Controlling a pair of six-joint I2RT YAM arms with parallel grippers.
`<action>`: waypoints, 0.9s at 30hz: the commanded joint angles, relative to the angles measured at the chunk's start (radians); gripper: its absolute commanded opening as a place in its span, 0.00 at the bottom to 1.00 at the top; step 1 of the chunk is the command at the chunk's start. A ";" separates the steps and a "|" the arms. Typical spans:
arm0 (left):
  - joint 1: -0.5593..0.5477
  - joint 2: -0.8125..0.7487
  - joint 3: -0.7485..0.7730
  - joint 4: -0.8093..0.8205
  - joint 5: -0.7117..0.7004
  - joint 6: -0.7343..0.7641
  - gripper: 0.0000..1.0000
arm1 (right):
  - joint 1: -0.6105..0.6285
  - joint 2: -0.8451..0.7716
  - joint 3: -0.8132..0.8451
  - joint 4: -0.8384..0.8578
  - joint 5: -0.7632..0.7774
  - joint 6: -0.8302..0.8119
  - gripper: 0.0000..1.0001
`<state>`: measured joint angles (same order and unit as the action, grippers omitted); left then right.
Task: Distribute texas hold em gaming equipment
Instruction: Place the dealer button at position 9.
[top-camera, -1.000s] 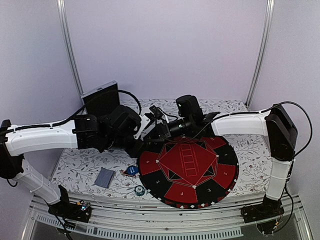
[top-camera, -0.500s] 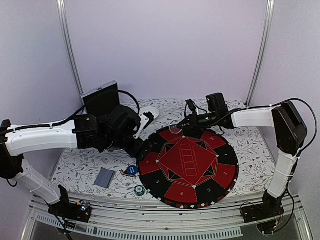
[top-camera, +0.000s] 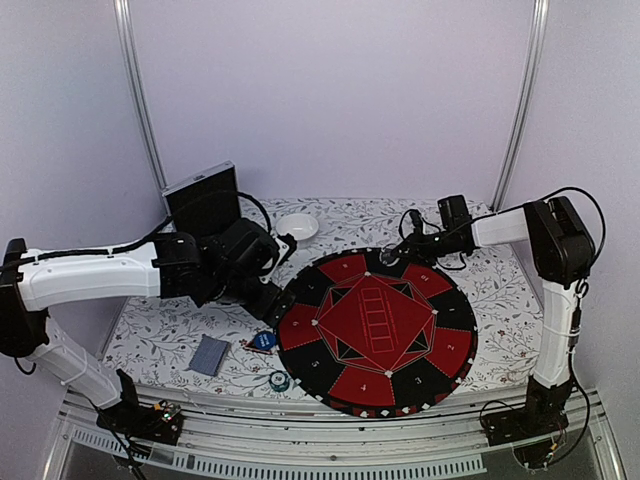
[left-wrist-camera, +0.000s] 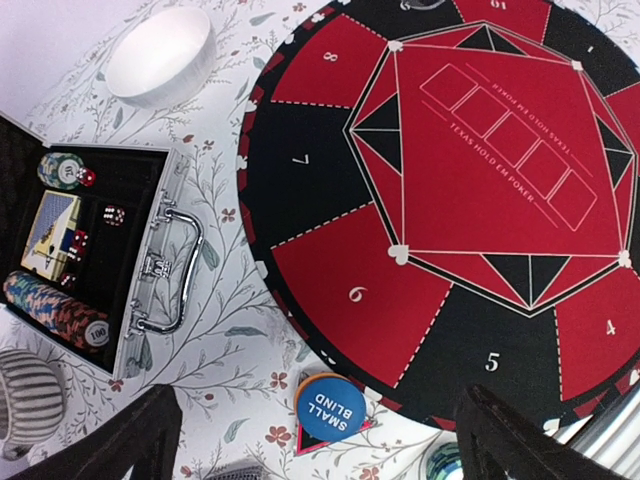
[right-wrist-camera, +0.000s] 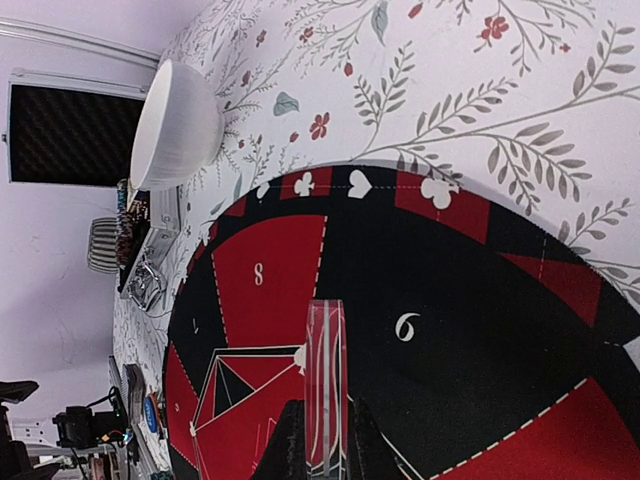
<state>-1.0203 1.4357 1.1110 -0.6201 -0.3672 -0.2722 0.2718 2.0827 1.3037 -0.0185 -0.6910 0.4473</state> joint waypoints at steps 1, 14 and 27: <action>0.027 0.006 -0.015 -0.018 0.019 -0.024 0.98 | -0.004 0.053 0.049 -0.016 -0.033 -0.014 0.02; 0.043 0.018 -0.022 -0.030 0.028 -0.036 0.98 | -0.023 0.080 0.122 -0.146 0.100 -0.074 0.50; 0.127 0.019 -0.078 -0.089 0.099 -0.128 0.98 | 0.051 -0.161 0.143 -0.316 0.601 -0.222 0.95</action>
<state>-0.9352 1.4563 1.0615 -0.6792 -0.3195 -0.3580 0.2649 2.0708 1.4628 -0.2970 -0.3393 0.2958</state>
